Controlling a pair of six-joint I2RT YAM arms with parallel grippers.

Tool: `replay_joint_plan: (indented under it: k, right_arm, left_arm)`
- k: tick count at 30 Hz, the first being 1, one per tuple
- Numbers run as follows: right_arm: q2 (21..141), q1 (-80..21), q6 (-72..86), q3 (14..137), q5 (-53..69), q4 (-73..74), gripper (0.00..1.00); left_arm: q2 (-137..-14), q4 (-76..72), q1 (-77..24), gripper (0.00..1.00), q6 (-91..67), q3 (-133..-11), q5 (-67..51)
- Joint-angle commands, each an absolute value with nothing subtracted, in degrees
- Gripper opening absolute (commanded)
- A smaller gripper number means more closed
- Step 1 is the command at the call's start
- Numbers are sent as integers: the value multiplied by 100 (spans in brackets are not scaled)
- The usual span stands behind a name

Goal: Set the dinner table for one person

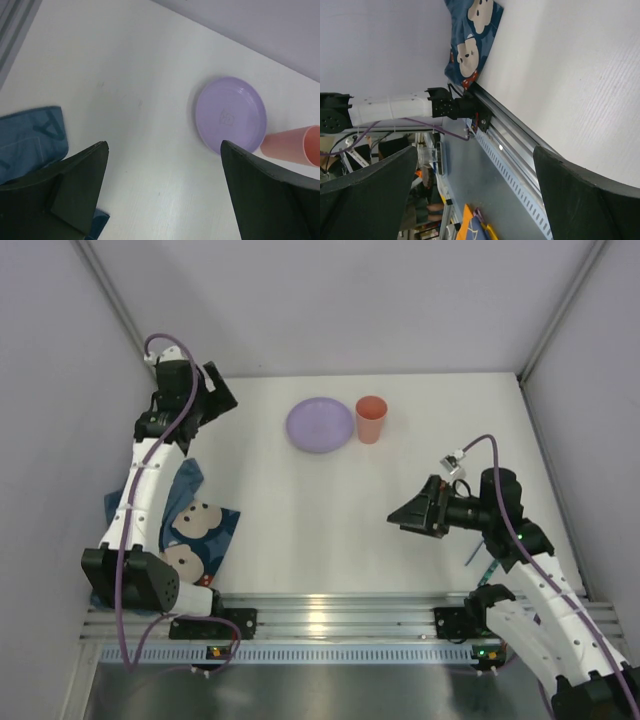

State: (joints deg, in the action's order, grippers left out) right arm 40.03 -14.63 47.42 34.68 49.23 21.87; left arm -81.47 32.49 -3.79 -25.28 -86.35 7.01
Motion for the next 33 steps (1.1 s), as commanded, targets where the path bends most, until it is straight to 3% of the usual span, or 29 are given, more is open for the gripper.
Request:
replay_joint_plan:
  k: [1, 4, 9, 20, 33]
  right_arm:
    - [3903, -1591, 4570, 3718, 4975, 2136, 100]
    - [3920, -1635, 4535, 3735, 4966, 2162, 100]
    - [3920, -1652, 4535, 3700, 4922, 2197, 100]
    - [4043, -1679, 4526, 3630, 4816, 2215, 100]
    - [4140, -1670, 4482, 3577, 4729, 2250, 100]
  left_arm:
    - [-7937, 4076, -220, 98, -3487, -8307, 1336]
    - [-8102, 4068, -44, 99, -3437, -7761, 563]
    - [-8279, 5115, -44, 99, -3700, -7261, 1345]
    - [-8314, 4659, -35, 93, -3700, -5688, 1117]
    - [-9219, 3912, -44, 89, -3718, -5520, 967]
